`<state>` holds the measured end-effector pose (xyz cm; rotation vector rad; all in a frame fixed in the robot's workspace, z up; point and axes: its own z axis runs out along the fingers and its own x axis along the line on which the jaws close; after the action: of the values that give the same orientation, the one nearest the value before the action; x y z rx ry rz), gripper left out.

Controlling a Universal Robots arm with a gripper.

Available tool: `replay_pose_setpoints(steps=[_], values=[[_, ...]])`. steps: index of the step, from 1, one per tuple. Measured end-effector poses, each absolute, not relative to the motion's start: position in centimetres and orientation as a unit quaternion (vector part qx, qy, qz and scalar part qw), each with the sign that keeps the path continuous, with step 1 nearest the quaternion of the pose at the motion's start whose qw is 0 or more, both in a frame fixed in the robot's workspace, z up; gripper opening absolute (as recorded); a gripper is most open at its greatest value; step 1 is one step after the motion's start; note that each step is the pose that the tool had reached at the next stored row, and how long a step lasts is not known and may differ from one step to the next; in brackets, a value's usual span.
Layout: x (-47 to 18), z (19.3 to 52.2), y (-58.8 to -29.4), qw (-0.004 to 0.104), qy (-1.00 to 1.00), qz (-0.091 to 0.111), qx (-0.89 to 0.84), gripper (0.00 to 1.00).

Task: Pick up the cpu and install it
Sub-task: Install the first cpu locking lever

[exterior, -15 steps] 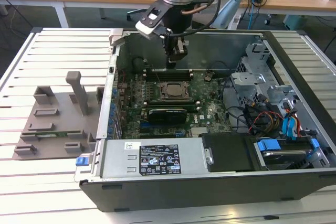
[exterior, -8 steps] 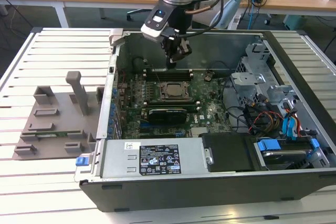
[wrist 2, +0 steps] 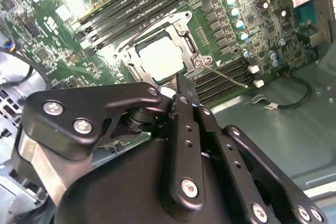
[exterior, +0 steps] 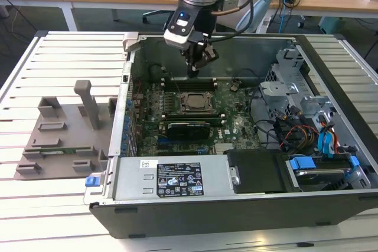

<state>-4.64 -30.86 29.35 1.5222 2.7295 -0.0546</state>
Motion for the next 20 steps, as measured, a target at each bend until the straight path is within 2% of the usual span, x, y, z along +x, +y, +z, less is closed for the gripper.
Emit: replay_pose_setpoints(steps=[20], values=[[-4.64,29.35,-30.86,0.011,0.966,-0.014,0.257,0.11]])
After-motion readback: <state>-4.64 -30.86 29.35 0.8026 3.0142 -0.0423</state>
